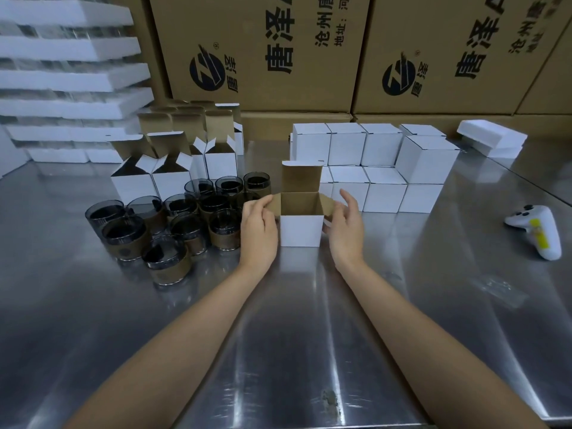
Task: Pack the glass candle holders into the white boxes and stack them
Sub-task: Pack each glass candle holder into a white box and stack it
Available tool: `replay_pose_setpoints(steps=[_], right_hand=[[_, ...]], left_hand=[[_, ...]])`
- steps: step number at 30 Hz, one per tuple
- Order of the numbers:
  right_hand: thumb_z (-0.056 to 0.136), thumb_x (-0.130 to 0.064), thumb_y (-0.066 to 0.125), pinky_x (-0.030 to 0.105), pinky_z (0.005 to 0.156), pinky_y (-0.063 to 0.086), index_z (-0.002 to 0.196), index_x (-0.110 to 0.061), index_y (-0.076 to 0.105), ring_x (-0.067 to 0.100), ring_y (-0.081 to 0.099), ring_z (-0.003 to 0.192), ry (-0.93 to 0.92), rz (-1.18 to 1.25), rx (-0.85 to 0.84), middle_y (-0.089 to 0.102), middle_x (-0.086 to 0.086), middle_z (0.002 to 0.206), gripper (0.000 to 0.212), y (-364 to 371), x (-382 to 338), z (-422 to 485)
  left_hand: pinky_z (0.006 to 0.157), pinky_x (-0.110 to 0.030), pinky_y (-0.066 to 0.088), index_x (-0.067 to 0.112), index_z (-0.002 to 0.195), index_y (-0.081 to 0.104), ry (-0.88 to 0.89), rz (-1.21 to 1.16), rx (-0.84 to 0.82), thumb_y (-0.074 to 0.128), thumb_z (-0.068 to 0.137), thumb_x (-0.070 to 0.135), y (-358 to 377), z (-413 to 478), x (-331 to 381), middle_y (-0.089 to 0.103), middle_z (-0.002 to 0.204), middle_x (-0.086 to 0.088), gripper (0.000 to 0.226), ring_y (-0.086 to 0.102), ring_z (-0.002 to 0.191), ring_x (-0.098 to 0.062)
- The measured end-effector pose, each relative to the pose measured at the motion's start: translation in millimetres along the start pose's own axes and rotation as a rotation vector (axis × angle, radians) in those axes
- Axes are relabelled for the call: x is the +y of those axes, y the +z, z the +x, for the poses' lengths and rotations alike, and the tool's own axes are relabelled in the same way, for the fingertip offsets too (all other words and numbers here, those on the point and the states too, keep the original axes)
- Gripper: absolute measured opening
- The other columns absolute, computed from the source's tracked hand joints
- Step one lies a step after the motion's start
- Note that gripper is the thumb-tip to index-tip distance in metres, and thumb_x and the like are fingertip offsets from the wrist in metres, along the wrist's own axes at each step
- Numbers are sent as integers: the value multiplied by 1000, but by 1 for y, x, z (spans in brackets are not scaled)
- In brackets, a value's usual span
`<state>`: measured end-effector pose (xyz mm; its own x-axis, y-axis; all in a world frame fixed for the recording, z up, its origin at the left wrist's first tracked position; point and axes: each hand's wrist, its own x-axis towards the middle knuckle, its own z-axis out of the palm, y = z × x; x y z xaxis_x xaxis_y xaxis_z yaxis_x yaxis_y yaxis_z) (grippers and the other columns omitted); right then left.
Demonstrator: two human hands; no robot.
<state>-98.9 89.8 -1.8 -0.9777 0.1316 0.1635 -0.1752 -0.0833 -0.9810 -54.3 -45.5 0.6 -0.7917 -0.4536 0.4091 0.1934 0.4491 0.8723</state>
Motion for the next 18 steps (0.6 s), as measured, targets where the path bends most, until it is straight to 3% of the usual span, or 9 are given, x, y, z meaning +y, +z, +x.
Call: replay_pose_setpoints(steps=[1, 3, 5, 7, 9, 11, 13, 16, 18], right_hand=[[103, -14, 34, 43, 97, 52, 130, -21, 55, 20, 63, 110, -24, -62, -12, 62, 2, 119, 34, -1, 1, 0], [102, -12, 33, 39, 99, 51, 122, -15, 62, 14, 63, 108, -69, -165, -33, 65, 1, 118, 36, -1, 2, 0], [101, -20, 32, 20, 93, 49, 116, -18, 67, -4, 61, 97, -81, -232, -54, 67, -5, 107, 38, -1, 2, -1], [100, -36, 31, 15, 84, 45, 111, -22, 68, -3, 61, 95, -65, -282, -98, 68, -10, 97, 42, 0, 1, -2], [100, -49, 30, 21, 89, 41, 127, -21, 61, 6, 57, 103, -59, -349, -166, 64, -13, 103, 49, 2, 2, -4], [101, -53, 31, 16, 81, 38, 141, -19, 48, 4, 51, 97, -98, -469, -227, 56, -11, 102, 55, 1, 1, -8], [101, -54, 30, 19, 76, 40, 143, -18, 44, 13, 57, 103, -135, -538, -270, 63, -2, 106, 57, 0, 1, -9], [101, -51, 31, 21, 96, 33, 146, -15, 40, 20, 47, 130, -140, -516, -285, 54, 5, 139, 59, -4, -1, -5], [101, -47, 40, 23, 104, 30, 146, -17, 39, 19, 42, 134, -105, -454, -263, 49, 2, 144, 54, -5, -1, -1]], left_hand=[[95, -2, 30, 7, 132, 55, 2, 16, -1, 32, 103, 9, 0, 0, 0, 48, 127, -4, 37, 46, 111, -6], [87, 7, 26, 6, 131, 55, -8, 19, -2, 33, 103, 9, -1, 0, 1, 46, 125, -2, 36, 45, 111, -6], [86, 9, 22, 3, 130, 56, 1, 33, -8, 37, 103, 10, 0, -1, 1, 40, 129, -2, 34, 43, 115, -6], [91, 6, 20, 0, 131, 54, 36, 66, -39, 39, 103, 15, 3, -3, 2, 35, 140, -4, 35, 37, 121, -4], [98, -5, 23, 6, 138, 47, 31, 50, -133, 39, 104, 24, 6, -6, 4, 40, 142, 1, 39, 38, 127, -4], [106, -20, 28, 14, 146, 34, -43, 4, -266, 38, 103, 35, 7, -7, 4, 43, 142, 8, 47, 38, 135, -10], [114, -33, 27, 17, 151, 24, -116, 3, -335, 37, 102, 43, 4, -5, 2, 38, 151, 4, 57, 34, 140, -13], [111, -28, 30, 16, 147, 31, -150, -80, -345, 40, 102, 40, -1, -1, 1, 44, 147, 1, 53, 41, 134, -11], [104, -24, 34, 14, 140, 38, -187, -148, -329, 45, 102, 33, -3, 1, 2, 51, 138, 0, 43, 47, 127, -11]])
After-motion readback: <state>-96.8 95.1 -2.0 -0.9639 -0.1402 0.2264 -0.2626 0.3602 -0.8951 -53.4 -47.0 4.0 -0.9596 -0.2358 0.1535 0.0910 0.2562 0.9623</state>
